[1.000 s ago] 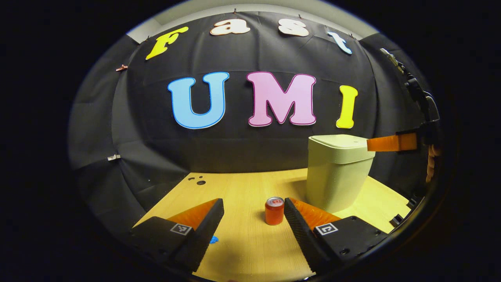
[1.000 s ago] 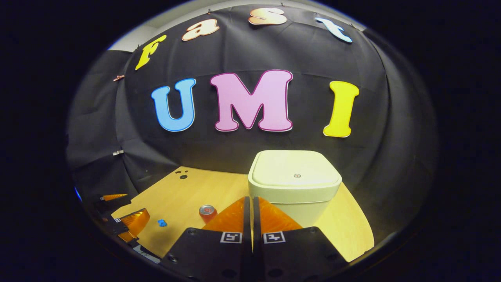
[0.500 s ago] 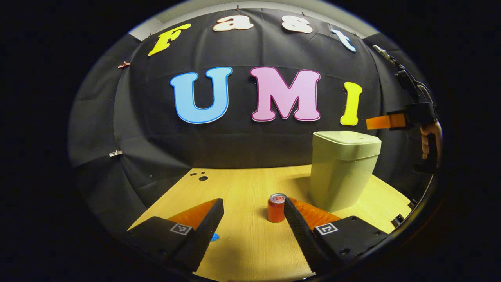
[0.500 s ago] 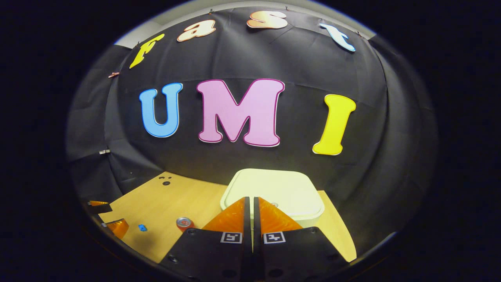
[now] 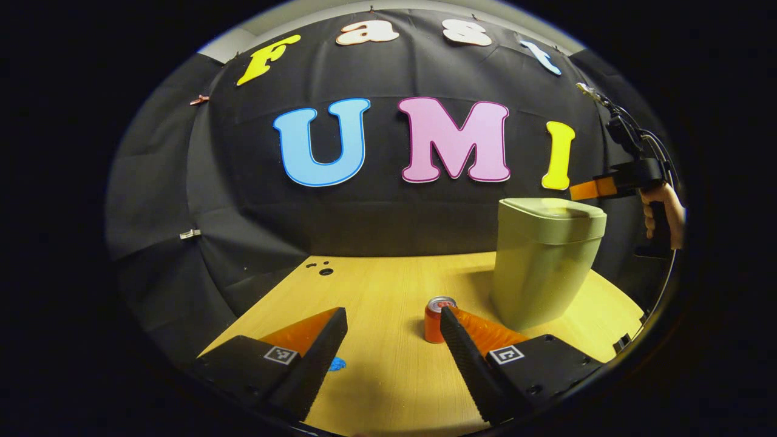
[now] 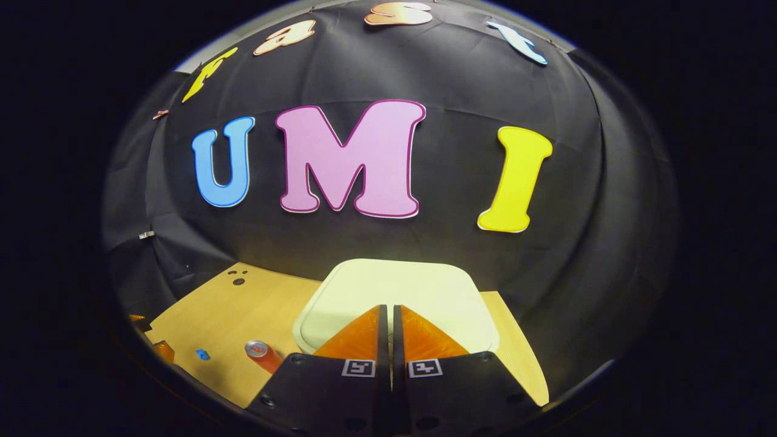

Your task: Press the lid of the desktop garbage bin to open it, pick up the crumpled paper on the desktop and throw it into the bin, then pick up the pop can on the desktop and drop it into the bin, and finally close the garbage bin lid.

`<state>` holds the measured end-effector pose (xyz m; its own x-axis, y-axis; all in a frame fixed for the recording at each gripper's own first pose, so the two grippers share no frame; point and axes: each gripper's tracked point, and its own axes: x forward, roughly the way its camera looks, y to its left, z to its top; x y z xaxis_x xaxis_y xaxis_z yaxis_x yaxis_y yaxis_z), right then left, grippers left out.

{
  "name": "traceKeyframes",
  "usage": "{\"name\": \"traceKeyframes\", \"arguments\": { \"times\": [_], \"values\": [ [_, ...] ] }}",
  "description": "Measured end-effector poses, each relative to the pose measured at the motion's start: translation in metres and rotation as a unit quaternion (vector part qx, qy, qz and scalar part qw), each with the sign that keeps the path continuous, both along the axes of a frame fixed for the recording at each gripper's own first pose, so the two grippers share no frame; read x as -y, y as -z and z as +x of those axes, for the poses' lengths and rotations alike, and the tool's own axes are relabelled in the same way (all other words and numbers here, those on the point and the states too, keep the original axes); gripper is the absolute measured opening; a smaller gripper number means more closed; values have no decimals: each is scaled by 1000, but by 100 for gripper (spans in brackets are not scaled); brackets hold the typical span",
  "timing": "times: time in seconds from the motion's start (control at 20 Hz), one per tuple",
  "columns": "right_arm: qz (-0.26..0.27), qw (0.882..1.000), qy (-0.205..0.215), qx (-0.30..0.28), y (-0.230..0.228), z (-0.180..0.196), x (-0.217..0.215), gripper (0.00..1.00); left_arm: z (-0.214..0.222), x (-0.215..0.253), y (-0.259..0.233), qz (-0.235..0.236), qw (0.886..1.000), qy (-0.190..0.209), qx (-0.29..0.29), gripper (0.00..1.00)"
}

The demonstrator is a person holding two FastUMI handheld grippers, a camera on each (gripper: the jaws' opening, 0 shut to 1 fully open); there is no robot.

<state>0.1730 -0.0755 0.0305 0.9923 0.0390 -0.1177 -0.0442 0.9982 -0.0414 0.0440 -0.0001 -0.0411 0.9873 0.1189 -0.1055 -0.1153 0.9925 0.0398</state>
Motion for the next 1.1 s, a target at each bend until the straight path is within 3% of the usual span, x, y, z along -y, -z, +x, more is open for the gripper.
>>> {"name": "traceKeyframes", "arguments": {
  "times": [0.15,0.3,0.65,0.8,1.1],
  "values": [
    [7,1000,-9,-24,19,2,-1,5,3,0,5,-6,1000,-14,-8,99],
    [1,1000,-12,-6,14,1,-2,5,9,4,10,-12,999,-29,-14,99],
    [15,999,-48,-9,21,0,-6,5,19,25,7,-5,999,-30,-17,97],
    [2,999,-35,-4,20,3,-4,5,23,25,-2,10,1000,-16,-7,97],
    [36,999,14,-5,7,-1,0,5,23,6,-8,7,1000,16,6,97]
  ]
}}
